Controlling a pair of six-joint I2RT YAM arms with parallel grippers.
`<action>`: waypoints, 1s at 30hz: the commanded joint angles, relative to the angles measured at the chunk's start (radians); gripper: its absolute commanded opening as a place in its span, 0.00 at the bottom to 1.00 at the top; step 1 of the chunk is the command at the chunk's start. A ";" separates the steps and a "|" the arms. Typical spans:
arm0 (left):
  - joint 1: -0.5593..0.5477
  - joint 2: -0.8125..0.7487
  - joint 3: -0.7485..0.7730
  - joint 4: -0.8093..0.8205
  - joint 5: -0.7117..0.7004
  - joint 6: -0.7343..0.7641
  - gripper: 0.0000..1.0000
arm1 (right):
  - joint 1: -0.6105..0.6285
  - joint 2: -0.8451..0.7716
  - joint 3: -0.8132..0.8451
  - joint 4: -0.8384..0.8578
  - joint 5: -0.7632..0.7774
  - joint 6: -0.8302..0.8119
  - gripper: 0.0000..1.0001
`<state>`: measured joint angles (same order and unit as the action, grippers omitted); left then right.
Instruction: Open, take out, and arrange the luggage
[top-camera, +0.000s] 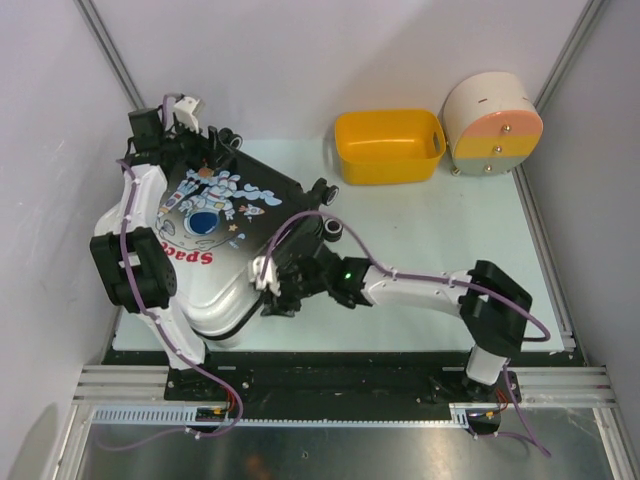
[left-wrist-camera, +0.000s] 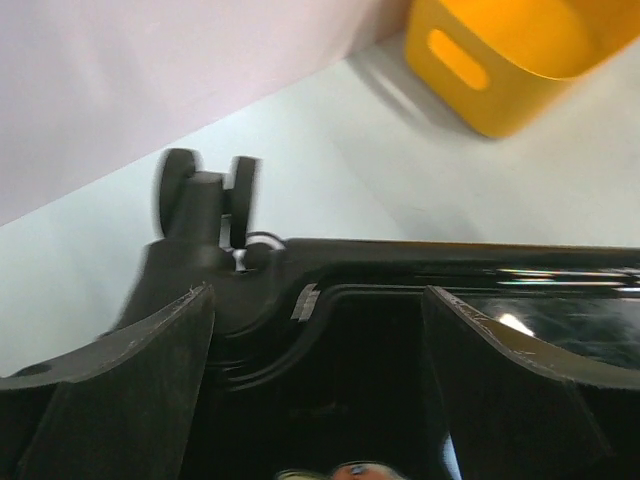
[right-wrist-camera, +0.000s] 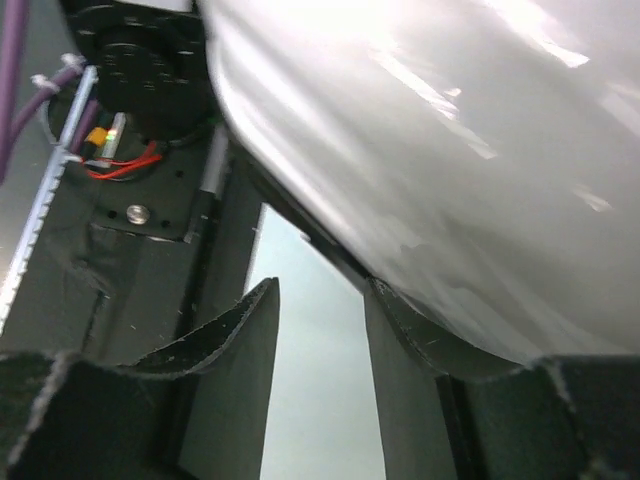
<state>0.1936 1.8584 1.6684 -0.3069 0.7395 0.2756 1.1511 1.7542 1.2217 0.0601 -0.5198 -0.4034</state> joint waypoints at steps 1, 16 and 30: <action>-0.039 0.007 -0.065 -0.294 0.106 -0.006 0.88 | -0.135 -0.183 -0.052 0.004 0.043 0.095 0.45; -0.131 0.067 -0.111 -0.299 0.135 0.011 0.72 | -0.514 -0.410 -0.326 0.044 -0.049 0.077 0.48; -0.129 0.059 0.097 -0.302 0.124 -0.195 0.94 | -0.597 -0.516 -0.370 -0.026 -0.100 0.038 0.56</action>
<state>0.1001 1.8599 1.6749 -0.3302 0.7650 0.2909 0.5621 1.2751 0.8509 0.0257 -0.5949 -0.3531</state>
